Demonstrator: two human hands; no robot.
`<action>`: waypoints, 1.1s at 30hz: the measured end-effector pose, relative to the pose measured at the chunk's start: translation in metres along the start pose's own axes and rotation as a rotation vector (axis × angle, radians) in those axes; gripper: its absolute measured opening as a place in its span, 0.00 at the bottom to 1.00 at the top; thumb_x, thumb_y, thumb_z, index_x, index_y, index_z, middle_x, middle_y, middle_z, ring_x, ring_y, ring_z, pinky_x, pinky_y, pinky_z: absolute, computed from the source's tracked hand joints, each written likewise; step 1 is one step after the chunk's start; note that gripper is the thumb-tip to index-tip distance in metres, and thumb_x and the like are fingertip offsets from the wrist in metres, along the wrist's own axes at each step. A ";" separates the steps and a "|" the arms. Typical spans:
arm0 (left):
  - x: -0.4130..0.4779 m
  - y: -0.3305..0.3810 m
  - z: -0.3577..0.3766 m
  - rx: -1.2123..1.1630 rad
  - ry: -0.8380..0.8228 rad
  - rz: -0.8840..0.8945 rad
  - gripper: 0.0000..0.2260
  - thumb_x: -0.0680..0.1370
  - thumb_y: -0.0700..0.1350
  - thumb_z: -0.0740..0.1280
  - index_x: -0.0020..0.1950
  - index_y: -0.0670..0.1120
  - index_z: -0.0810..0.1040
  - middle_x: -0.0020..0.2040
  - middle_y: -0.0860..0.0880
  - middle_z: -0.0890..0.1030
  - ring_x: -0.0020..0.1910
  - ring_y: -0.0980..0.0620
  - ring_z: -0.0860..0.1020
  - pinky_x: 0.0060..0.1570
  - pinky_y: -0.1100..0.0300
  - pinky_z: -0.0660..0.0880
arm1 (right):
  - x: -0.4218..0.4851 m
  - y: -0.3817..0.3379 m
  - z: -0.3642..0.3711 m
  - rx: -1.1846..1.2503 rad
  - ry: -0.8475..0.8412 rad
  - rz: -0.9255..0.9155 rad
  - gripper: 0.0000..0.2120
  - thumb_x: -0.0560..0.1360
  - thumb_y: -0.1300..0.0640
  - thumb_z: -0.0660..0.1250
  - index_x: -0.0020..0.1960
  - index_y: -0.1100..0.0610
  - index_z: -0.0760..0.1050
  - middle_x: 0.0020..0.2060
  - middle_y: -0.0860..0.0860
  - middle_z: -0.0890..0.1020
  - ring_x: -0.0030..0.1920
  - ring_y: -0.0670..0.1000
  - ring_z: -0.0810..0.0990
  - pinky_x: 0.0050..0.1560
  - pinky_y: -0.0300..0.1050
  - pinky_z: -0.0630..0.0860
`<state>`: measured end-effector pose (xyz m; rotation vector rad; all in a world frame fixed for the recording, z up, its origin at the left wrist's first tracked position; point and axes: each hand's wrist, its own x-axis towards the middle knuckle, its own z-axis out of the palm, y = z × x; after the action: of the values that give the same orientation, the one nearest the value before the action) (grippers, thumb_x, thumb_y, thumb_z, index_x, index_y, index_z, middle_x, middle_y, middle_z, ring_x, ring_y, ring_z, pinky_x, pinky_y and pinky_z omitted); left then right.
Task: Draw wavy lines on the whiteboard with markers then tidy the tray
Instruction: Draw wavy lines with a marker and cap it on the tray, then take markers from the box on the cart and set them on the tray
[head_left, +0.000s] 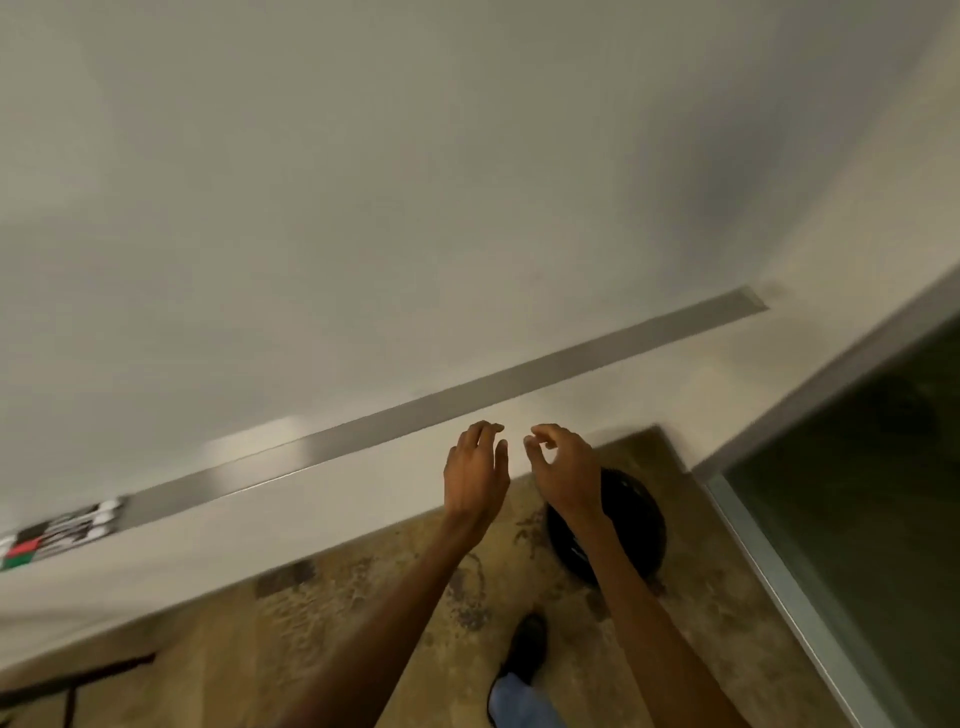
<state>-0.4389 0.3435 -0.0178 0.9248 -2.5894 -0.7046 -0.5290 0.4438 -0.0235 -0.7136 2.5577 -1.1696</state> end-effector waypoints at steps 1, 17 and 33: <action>-0.007 -0.010 -0.013 -0.003 0.034 -0.030 0.12 0.83 0.47 0.59 0.63 0.47 0.75 0.61 0.50 0.78 0.58 0.51 0.76 0.55 0.56 0.72 | -0.004 -0.013 0.009 -0.002 -0.013 -0.029 0.13 0.77 0.47 0.65 0.57 0.53 0.79 0.52 0.47 0.84 0.51 0.47 0.80 0.55 0.52 0.78; -0.254 -0.179 -0.221 0.133 0.551 -0.458 0.12 0.82 0.46 0.60 0.62 0.46 0.76 0.61 0.49 0.77 0.61 0.50 0.74 0.58 0.54 0.71 | -0.220 -0.234 0.161 0.065 -0.415 -0.565 0.13 0.76 0.45 0.65 0.55 0.51 0.79 0.51 0.46 0.83 0.52 0.47 0.80 0.58 0.54 0.75; -0.498 -0.290 -0.355 0.363 0.927 -0.913 0.11 0.81 0.48 0.60 0.61 0.47 0.74 0.60 0.49 0.75 0.61 0.51 0.72 0.56 0.56 0.68 | -0.463 -0.381 0.284 0.086 -0.877 -0.993 0.20 0.77 0.43 0.65 0.63 0.53 0.75 0.58 0.51 0.81 0.60 0.53 0.77 0.61 0.52 0.70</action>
<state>0.2330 0.3525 0.0652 1.9799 -1.4115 0.0892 0.1065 0.2900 0.0879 -2.0253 1.3756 -0.8218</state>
